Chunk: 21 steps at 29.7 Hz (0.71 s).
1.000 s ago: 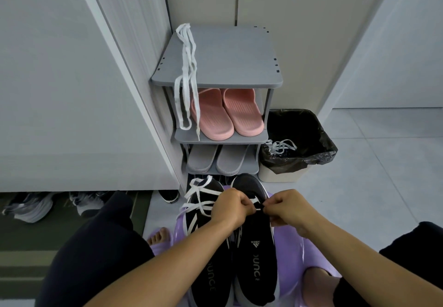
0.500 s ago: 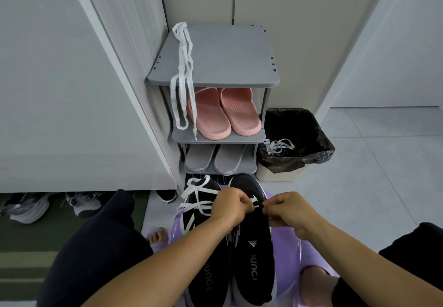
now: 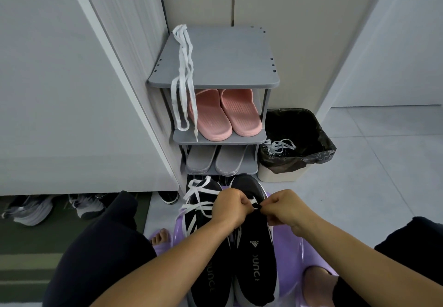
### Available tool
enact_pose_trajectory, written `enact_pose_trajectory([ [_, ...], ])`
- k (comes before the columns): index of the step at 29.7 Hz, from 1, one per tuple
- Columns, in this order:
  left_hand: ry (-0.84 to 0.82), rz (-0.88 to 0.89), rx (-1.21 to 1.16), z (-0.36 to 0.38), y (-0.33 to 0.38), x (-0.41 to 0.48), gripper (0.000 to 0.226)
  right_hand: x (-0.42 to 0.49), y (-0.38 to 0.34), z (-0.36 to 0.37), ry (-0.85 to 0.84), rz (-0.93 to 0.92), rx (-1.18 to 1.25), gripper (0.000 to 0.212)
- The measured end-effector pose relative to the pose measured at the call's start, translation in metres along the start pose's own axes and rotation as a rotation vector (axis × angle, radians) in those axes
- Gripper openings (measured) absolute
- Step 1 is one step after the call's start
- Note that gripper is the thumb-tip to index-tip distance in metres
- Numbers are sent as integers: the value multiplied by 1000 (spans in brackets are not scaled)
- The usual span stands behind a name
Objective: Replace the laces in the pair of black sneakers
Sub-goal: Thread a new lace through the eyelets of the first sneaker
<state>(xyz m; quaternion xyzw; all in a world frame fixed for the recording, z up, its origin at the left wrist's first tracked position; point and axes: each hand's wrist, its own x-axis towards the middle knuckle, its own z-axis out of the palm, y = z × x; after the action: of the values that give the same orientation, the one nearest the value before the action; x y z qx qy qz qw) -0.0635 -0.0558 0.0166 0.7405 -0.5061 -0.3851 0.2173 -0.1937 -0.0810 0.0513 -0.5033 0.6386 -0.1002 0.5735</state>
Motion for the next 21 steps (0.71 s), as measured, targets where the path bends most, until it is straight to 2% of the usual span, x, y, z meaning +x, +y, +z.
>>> enact_pose_trajectory([
  [4,-12,-26,-106,2,1,0,6,-2,5,-5,2,48,219,16],
  [9,-33,-84,-251,1,2,0,7,2,9,-6,-12,66,320,16],
  [16,-38,-113,-272,3,1,1,6,-1,15,-1,28,11,346,13],
  [21,-26,-135,-297,3,1,1,6,-3,13,-1,14,-52,227,16],
])
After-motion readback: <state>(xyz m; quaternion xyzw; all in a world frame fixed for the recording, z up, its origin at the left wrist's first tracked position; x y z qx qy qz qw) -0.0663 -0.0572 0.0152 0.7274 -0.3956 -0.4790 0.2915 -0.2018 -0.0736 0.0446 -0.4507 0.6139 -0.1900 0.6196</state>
